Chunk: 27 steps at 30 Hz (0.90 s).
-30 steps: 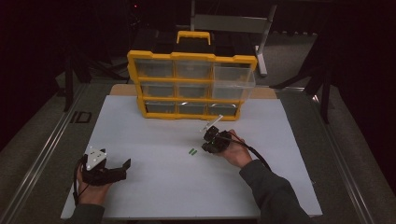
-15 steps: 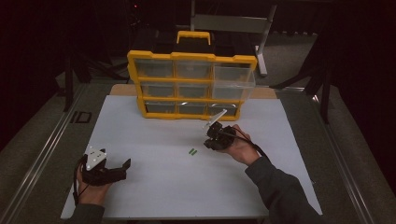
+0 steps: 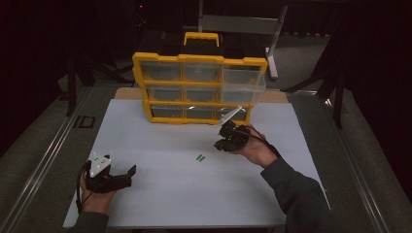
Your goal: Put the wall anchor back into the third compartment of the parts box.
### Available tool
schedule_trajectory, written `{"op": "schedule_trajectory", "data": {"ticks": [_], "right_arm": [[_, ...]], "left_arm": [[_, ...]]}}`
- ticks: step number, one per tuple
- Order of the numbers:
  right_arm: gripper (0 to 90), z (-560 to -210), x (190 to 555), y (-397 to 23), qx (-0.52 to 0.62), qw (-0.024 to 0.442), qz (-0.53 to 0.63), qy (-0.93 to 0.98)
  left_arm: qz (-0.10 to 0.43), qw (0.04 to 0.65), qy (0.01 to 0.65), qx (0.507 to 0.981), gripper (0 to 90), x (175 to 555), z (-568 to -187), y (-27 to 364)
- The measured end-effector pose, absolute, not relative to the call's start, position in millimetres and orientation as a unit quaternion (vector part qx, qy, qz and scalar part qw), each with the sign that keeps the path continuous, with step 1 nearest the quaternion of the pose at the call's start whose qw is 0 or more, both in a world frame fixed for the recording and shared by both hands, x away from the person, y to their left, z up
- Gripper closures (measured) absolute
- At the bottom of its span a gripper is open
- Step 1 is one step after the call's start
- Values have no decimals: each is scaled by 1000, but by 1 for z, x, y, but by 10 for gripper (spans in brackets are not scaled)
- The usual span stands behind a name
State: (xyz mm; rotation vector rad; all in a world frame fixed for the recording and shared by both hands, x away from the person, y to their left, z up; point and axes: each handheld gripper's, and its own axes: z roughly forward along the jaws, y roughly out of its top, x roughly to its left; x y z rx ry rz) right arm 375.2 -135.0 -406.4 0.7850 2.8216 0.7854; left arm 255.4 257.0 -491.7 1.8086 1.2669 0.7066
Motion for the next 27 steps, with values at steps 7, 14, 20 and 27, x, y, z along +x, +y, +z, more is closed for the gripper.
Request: {"op": "schedule_trajectory", "data": {"ticks": [7,14,20,27], "right_arm": [[841,-394,375,-138,257,59,260,929],[841,-382,377,-142,254,54,269,927],[841,-372,378,-145,251,52,274,927],[841,-363,379,-147,248,51,278,927]], "left_arm": [[279,400,500,715,1,255,-492,257],[280,400,500,715,1,255,-492,257],[280,400,500,715,1,255,-492,257],[281,400,499,716,1,255,-492,257]]}}
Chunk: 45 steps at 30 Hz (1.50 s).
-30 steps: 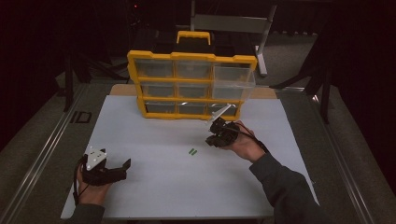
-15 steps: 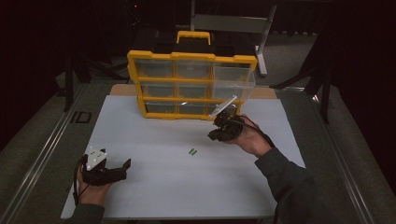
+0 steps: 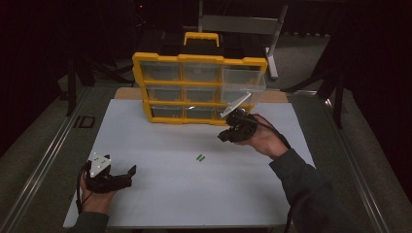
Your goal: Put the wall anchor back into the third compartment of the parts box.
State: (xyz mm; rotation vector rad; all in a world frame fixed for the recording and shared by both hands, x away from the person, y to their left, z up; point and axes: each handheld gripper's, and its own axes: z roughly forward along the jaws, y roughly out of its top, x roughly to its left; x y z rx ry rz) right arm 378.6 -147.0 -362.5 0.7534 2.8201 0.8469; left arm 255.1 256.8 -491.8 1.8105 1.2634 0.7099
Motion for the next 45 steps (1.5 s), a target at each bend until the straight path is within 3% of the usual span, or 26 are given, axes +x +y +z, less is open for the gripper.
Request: {"op": "schedule_trajectory", "data": {"ticks": [45], "right_arm": [[842,-305,384,-168,252,71,312,913]], "left_arm": [[280,400,499,716,1,255,-492,256]]}}
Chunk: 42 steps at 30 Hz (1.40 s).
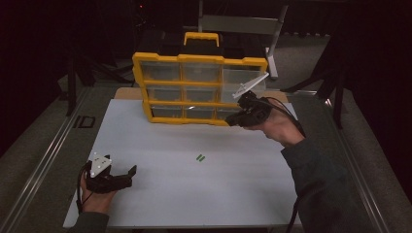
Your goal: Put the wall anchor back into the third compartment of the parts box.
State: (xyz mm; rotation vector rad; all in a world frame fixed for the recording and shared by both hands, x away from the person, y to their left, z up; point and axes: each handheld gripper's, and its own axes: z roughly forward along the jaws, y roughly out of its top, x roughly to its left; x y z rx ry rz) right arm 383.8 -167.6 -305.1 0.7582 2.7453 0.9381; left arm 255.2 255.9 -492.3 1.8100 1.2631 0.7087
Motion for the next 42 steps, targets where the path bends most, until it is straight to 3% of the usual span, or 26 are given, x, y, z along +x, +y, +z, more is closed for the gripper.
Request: {"op": "schedule_trajectory", "data": {"ticks": [42], "right_arm": [[841,-258,400,-192,280,90,336,895]], "left_arm": [[280,400,500,716,0,255,-492,256]]}}
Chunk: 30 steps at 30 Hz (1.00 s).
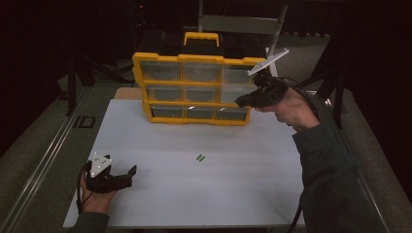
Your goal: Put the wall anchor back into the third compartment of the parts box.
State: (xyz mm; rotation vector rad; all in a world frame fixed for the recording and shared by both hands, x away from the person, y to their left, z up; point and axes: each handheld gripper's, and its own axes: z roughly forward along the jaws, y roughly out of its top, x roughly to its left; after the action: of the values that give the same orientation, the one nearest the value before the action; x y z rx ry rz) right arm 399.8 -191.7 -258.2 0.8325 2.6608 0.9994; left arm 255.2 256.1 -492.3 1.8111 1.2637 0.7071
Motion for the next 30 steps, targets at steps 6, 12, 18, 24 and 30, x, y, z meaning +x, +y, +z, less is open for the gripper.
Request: {"op": "schedule_trajectory", "data": {"ticks": [6,12,18,24,30], "right_arm": [[842,-250,401,-192,284,97,340,891],[842,-242,403,-193,287,104,343,888],[842,-234,406,-196,297,110,349,882],[842,-225,409,-199,307,119,358,874],[842,-222,412,-202,320,133,354,869]], "left_arm": [[280,400,499,716,1,255,-492,256],[279,400,499,716,1,255,-492,256],[279,399,499,717,1,255,-492,256],[279,400,500,716,1,255,-492,256],[279,400,500,716,1,255,-492,256]]}}
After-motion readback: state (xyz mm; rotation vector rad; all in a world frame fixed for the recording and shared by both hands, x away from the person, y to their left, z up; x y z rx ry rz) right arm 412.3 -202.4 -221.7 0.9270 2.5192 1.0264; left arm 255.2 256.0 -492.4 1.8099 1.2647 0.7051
